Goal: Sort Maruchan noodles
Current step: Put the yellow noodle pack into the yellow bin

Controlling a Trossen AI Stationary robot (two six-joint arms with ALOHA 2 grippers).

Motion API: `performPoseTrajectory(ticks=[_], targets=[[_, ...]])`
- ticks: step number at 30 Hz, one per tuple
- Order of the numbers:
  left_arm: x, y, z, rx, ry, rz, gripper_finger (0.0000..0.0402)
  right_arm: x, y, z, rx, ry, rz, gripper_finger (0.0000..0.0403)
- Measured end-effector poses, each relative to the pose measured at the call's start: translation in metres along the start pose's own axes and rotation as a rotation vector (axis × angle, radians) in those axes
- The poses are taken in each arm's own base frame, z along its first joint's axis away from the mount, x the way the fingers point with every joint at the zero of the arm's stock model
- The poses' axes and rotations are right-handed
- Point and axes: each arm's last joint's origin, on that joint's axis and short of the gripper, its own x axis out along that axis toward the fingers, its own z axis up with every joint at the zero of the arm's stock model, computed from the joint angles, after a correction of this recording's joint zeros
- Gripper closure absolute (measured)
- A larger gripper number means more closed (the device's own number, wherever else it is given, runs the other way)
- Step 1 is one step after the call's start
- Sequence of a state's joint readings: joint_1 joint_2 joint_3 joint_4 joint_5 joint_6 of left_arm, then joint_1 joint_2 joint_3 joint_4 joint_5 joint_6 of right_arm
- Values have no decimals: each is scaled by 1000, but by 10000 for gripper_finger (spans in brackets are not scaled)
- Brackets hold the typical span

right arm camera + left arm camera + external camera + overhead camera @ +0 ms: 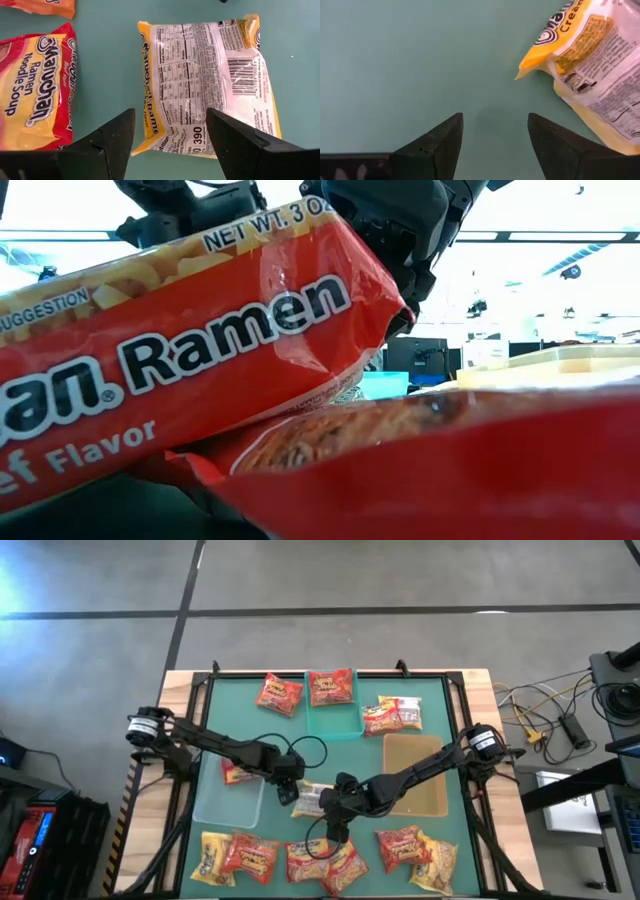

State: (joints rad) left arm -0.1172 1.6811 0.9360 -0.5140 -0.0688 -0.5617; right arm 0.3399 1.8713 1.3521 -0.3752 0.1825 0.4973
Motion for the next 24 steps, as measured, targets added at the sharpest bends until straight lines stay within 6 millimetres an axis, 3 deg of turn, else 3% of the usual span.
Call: performPoseTrajectory(ticks=[8, 16, 24], targets=[[-25, -5, 11, 23, -73, -45, 194, 0, 1, 3, 4, -27, 14, 170], [-28, -12, 16, 16, -134, -98, 194, 0, 3, 5, -86, -53, 24, 170], [-28, -18, 14, 70, -142, -127, 194, -1, 5, 10, 17, -96, 61, 170]])
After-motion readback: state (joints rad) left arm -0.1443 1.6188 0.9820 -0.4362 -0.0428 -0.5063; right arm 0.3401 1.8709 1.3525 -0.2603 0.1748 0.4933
